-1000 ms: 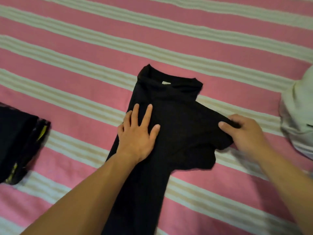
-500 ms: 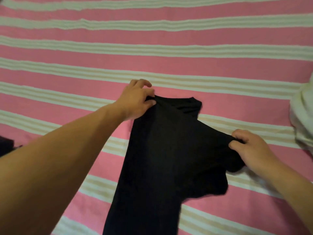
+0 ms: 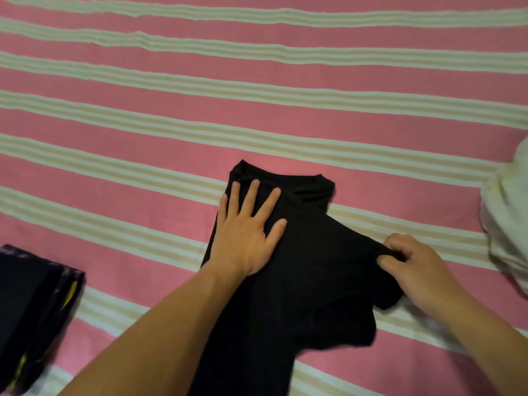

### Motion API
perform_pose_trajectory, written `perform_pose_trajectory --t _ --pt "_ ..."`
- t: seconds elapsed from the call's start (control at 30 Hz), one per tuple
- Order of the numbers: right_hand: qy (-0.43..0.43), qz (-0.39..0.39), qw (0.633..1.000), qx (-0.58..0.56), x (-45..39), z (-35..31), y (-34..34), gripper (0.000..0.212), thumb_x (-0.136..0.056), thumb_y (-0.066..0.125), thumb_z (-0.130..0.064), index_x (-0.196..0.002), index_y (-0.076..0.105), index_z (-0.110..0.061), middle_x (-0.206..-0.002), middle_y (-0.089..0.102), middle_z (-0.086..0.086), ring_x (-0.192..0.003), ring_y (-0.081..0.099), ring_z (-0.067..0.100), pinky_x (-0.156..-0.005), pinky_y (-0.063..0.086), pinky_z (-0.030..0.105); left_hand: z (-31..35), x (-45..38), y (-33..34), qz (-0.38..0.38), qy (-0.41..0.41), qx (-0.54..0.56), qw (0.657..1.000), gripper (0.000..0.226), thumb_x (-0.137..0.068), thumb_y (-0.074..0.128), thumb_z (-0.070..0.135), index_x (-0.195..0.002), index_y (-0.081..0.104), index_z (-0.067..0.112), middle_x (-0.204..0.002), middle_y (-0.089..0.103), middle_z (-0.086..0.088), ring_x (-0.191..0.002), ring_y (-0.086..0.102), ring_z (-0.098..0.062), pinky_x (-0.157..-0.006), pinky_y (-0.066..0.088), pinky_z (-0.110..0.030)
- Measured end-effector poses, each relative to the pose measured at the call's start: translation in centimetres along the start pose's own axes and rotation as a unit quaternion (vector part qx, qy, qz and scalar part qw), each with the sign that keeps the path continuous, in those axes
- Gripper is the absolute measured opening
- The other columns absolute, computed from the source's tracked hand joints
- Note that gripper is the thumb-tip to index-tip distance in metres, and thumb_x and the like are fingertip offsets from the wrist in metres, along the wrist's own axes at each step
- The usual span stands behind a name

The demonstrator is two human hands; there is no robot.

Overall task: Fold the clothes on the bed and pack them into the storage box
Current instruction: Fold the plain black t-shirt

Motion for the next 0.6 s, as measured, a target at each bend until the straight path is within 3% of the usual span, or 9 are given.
perform_pose_trajectory --t 0.17,0.23,0.3,0.37,0.43,0.5,0.6 --pt "0.020 0.007 1.000 -0.013 -0.3 -0.3 0.7 0.041 -0.081 0.060 0.002 -0.054 0.039 -0.021 -0.062 0.040 -0.007 -0.064 0.037 0.020 -0.059 0.027 0.035 -0.1 -4.2 -1.7 -0.094 -0.016 -0.029 0.995 0.062 -0.099 0.008 0.069 -0.155 -0.013 0.052 -0.168 -0.019 0.005 -0.151 -0.024 -0.038 -0.124 -0.009 -0.054" --pt "0.032 0.005 0.999 -0.026 -0.1 -0.6 0.4 0.041 -0.081 0.060 0.002 -0.054 0.039 -0.020 -0.062 0.037 -0.005 -0.063 0.036 0.020 -0.060 0.027 0.035 1.7 -3.0 -2.7 -0.072 -0.050 -0.047 0.995 0.062 -0.103 0.011 0.061 -0.158 -0.011 0.044 -0.169 -0.018 -0.003 -0.151 -0.021 -0.043 -0.123 -0.009 -0.057" --pt "0.033 -0.004 0.999 -0.033 0.1 -1.0 0.3 0.040 -0.081 0.060 0.002 -0.055 0.038 -0.018 -0.060 0.036 -0.003 -0.061 0.035 0.020 -0.060 0.027 0.034 4.6 0.5 -3.6 0.013 -0.055 -0.002 0.998 0.062 -0.105 0.026 0.048 -0.162 0.006 0.034 -0.169 -0.005 -0.013 -0.153 -0.010 -0.044 -0.124 0.000 -0.057" --pt "0.040 -0.002 0.998 -0.039 0.1 -1.1 0.2 0.034 -0.082 0.060 0.002 -0.058 0.041 -0.013 -0.060 0.036 0.002 -0.059 0.036 0.019 -0.059 0.027 0.033 8.0 6.0 -3.6 0.097 0.014 0.073 0.992 0.058 -0.099 0.044 0.041 -0.155 0.035 0.024 -0.162 0.025 -0.016 -0.150 0.020 -0.039 -0.120 0.023 -0.053" --pt "0.044 -0.006 0.998 -0.045 0.1 -1.0 0.4 0.028 -0.083 0.059 0.000 -0.061 0.044 -0.006 -0.060 0.039 0.004 -0.058 0.038 0.018 -0.057 0.028 0.032 11.2 11.8 -2.5 0.105 0.129 0.102 0.981 0.045 -0.094 0.052 0.044 -0.133 0.055 0.022 -0.140 0.048 -0.009 -0.130 0.045 -0.031 -0.104 0.043 -0.046" --pt "0.056 -0.019 0.996 -0.071 0.0 -1.0 0.2 0.026 -0.087 0.059 -0.002 -0.063 0.049 -0.007 -0.059 0.041 0.004 -0.057 0.040 0.017 -0.056 0.030 0.031 12.9 15.2 -0.6 0.056 0.209 0.073 0.974 0.035 -0.096 0.053 0.045 -0.122 0.060 0.023 -0.124 0.057 -0.004 -0.112 0.055 -0.026 -0.091 0.049 -0.041" --pt "0.058 -0.041 0.994 -0.080 -0.3 -0.9 -0.4 0.031 -0.092 0.059 -0.007 -0.062 0.051 -0.011 -0.057 0.040 0.001 -0.056 0.038 0.014 -0.056 0.028 0.031 13.4 15.8 1.0 0.020 0.197 0.046 0.979 0.034 -0.091 0.061 0.037 -0.121 0.060 0.022 -0.113 0.061 -0.002 -0.100 0.058 -0.024 -0.084 0.052 -0.042"
Point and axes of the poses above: each hand's wrist, its own x-axis away from the middle knuckle, its own y-axis out of the palm, z = x × y, the point moved 1 cm from there along -x, towards the middle knuckle
